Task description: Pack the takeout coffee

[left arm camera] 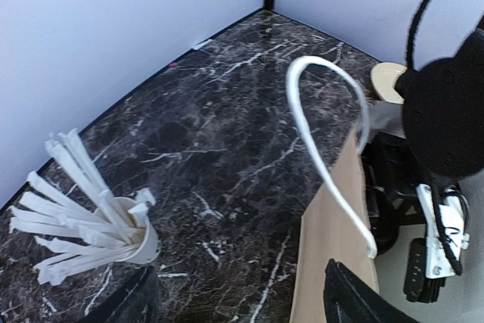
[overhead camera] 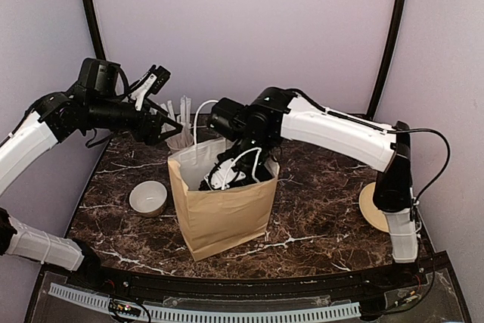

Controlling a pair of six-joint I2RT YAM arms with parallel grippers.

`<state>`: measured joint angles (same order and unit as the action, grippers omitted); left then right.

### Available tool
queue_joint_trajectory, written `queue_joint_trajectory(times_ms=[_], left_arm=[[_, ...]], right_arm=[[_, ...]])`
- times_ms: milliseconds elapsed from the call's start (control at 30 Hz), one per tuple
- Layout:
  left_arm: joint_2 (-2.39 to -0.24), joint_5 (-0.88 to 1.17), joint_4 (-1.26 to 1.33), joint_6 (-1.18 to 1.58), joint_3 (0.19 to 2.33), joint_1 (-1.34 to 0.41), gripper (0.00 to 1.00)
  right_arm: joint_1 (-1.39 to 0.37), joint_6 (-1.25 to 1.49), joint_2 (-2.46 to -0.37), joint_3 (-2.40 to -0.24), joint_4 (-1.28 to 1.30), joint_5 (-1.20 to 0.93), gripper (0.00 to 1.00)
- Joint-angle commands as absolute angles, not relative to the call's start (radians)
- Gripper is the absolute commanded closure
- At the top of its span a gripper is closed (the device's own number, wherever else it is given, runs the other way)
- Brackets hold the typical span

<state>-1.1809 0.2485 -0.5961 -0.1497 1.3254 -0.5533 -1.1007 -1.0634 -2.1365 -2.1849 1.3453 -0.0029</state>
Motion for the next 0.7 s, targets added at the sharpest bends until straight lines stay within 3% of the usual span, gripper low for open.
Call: queue_joint_trajectory(times_ms=[0, 400, 667], left_arm=[[-1.173, 0.489, -0.651, -0.154, 1.353, -0.549, 0.23], [-1.305, 0.638, -0.599, -0.081, 1.374, -0.584, 0.24], [-1.336, 0.516, -0.591, -0.028, 1.385, -0.621, 0.26]], right_arm=[[-1.109, -0.997, -2.060, -2.181, 1.308, -0.064, 0.02], [-1.109, -0.908, -1.981, -2.098, 1.249, -0.044, 0.01], [-1.109, -0.880, -1.928, -2.047, 1.212, -0.033, 0.01]])
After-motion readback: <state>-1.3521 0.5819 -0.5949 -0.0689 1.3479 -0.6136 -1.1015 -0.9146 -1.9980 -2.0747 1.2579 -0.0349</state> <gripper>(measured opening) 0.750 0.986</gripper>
